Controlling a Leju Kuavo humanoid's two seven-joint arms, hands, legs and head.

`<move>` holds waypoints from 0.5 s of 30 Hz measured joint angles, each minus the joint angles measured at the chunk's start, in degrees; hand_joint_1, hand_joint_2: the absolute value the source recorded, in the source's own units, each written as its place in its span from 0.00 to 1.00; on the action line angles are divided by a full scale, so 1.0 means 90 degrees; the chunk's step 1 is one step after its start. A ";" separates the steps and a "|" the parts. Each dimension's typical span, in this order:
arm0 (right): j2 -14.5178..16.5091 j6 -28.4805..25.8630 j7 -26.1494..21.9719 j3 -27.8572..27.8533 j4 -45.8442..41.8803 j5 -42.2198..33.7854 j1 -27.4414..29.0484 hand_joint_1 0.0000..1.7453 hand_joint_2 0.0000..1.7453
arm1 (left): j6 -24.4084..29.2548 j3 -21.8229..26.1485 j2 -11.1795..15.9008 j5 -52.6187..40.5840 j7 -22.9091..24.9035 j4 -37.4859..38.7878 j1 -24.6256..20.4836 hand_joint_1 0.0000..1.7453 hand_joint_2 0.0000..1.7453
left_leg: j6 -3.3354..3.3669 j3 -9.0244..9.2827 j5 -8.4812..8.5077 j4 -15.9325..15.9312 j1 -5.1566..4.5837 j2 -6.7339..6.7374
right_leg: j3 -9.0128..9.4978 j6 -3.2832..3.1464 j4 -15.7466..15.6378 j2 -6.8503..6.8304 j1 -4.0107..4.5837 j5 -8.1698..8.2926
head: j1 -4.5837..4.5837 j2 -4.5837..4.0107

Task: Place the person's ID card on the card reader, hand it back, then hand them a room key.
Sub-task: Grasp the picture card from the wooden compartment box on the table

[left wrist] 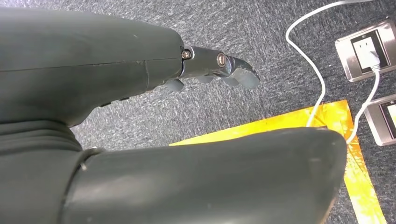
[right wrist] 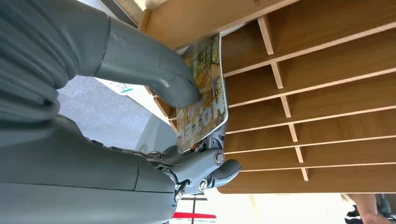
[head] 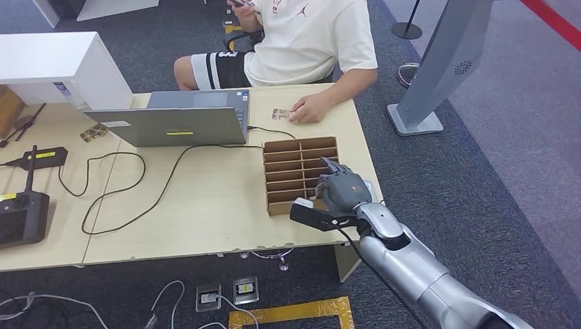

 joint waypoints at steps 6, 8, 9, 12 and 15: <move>-0.0003 -0.0404 -0.0131 -0.0064 -0.0011 -0.0126 -0.0275 1.00 1.00 | -0.0001 -0.0081 0.0034 0.0058 -0.0124 0.0000 0.0006 0.00 0.00 | 0.0000 0.0000 0.0000 0.0000 -0.0001 0.0002 | -0.0001 0.0001 0.0001 0.0005 -0.0001 0.0001 | 0.0000 0.0000; -0.0011 -0.0490 -0.0192 -0.0148 -0.0033 -0.0163 -0.0503 1.00 1.00 | -0.0001 -0.0096 0.0035 0.0075 -0.0159 0.0000 0.0008 0.00 0.00 | 0.0000 0.0003 0.0001 0.0000 -0.0001 0.0002 | 0.0000 0.0001 0.0001 0.0004 -0.0001 0.0002 | 0.0001 0.0000; -0.0016 -0.0522 -0.0216 -0.0191 -0.0051 -0.0180 -0.0613 1.00 1.00 | 0.0000 -0.0104 0.0035 0.0084 -0.0178 0.0000 0.0010 0.00 0.00 | 0.0000 0.0004 0.0002 0.0000 -0.0001 0.0002 | 0.0001 0.0001 0.0001 0.0004 -0.0001 0.0002 | 0.0001 0.0000; -0.0038 -0.0627 -0.0288 -0.0319 -0.0117 -0.0216 -0.0881 1.00 1.00 | 0.0000 -0.0115 0.0038 0.0097 -0.0216 0.0000 0.0018 0.00 0.00 | 0.0000 0.0004 0.0002 0.0001 -0.0001 0.0002 | 0.0002 0.0001 0.0001 0.0004 -0.0001 0.0002 | -0.0001 0.0000; -0.0088 -0.0829 -0.0427 -0.0463 -0.0222 -0.0240 -0.1134 1.00 1.00 | -0.0001 -0.0120 0.0042 0.0100 -0.0268 0.0000 0.0023 0.00 0.00 | 0.0000 0.0003 0.0002 0.0001 -0.0001 0.0002 | 0.0001 0.0001 0.0001 0.0004 -0.0001 0.0002 | -0.0001 0.0000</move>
